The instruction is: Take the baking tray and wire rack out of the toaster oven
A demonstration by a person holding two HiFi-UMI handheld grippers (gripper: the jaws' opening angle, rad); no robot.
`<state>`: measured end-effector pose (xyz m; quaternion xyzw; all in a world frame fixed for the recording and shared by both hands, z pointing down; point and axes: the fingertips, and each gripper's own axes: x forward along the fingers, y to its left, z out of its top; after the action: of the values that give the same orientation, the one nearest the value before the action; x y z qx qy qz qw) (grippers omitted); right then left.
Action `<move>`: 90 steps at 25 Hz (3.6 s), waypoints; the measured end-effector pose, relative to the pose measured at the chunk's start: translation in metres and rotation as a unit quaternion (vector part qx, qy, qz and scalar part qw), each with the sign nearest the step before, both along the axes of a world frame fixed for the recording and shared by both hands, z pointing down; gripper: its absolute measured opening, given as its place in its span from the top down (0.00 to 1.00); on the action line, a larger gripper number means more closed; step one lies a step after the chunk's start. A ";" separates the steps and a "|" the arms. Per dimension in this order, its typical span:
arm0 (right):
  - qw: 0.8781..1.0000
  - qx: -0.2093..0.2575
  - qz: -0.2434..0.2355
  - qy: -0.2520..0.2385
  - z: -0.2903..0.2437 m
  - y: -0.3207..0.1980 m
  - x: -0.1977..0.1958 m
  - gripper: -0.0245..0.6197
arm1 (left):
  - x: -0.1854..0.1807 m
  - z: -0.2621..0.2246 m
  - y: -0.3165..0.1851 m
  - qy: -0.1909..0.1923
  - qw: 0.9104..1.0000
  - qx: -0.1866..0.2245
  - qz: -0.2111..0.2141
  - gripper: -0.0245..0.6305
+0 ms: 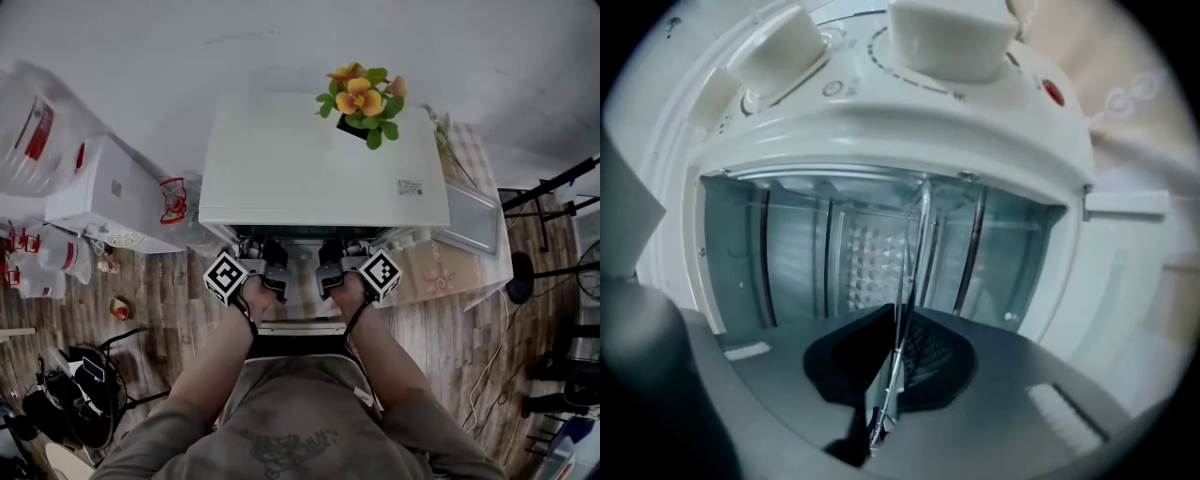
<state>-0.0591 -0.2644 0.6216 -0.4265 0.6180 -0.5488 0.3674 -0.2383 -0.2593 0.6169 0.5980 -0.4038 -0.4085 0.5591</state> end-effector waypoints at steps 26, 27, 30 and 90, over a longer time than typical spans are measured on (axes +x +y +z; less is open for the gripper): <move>0.996 -0.084 -0.026 -0.006 -0.004 0.122 0.000 0.91 | 0.002 -0.014 0.119 -0.021 0.998 -0.038 0.050 0.96; 0.996 -0.084 -0.028 -0.004 -0.005 0.126 -0.001 0.91 | 0.003 -0.016 0.123 -0.018 0.998 -0.037 0.052 0.96; 0.996 -0.088 -0.030 -0.003 -0.008 0.141 0.000 0.91 | 0.005 -0.023 0.136 -0.012 0.997 -0.036 0.060 0.96; 0.957 -0.114 0.267 -0.019 -0.041 0.360 0.205 0.91 | 0.243 -0.044 0.249 -0.087 0.884 -0.023 0.459 0.95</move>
<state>0.1455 0.0955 0.5807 -0.6050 0.4076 -0.5053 0.4610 0.0050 -0.0105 0.5727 0.7363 -0.1400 -0.0431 0.6606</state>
